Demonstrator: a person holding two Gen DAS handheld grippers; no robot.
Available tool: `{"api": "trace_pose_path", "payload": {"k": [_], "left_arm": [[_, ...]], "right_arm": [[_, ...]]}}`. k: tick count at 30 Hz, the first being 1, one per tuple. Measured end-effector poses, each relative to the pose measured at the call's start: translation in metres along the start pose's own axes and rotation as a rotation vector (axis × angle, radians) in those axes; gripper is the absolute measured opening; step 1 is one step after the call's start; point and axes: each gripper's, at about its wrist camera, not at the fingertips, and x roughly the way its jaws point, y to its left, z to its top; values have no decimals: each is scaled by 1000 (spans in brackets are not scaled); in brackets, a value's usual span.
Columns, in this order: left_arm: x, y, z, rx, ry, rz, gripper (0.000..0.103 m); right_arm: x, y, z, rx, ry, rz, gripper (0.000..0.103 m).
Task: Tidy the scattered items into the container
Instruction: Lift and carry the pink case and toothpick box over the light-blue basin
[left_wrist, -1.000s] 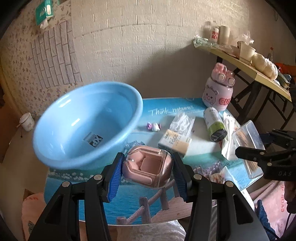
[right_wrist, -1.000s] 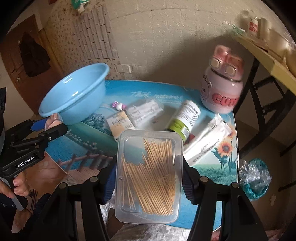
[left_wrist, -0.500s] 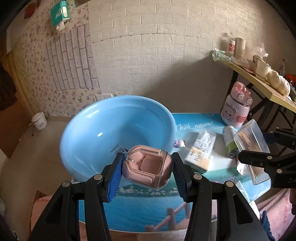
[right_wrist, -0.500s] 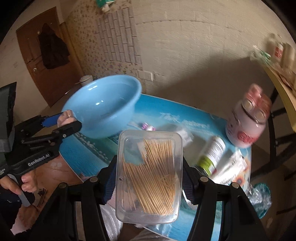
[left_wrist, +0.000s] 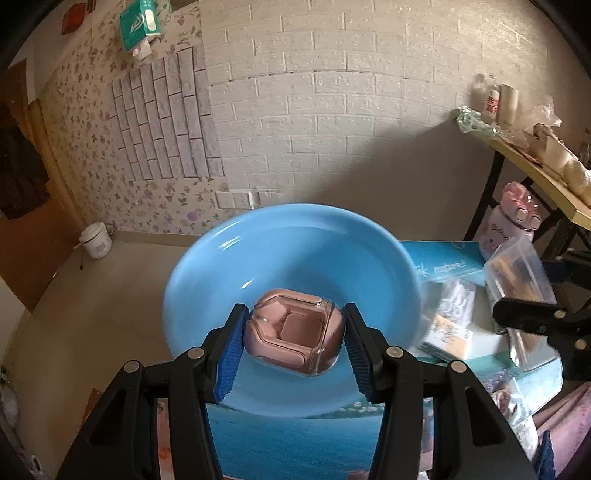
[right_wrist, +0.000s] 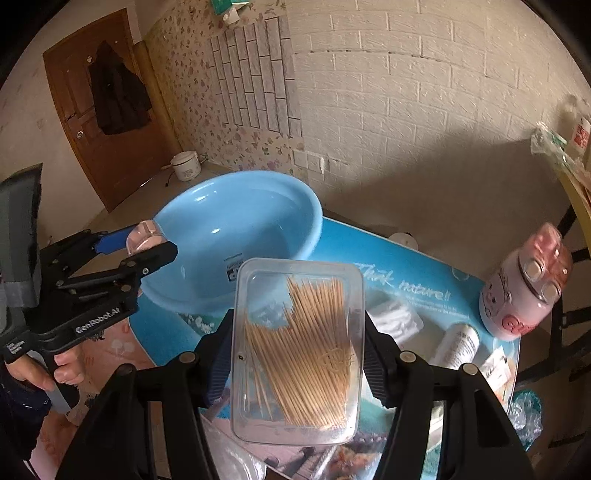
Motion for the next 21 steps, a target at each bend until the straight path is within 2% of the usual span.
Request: {"api": "trace_pose_path", "payload": {"k": [6, 11, 21], "left_arm": [[14, 12, 4, -11, 21, 10, 49], [28, 22, 7, -18, 24, 28, 49], [70, 41, 11, -21, 78, 71, 49]], "right_arm": [[12, 11, 15, -4, -8, 12, 62], [35, 12, 24, 4, 21, 11, 62], [71, 10, 40, 2, 58, 7, 62]]}}
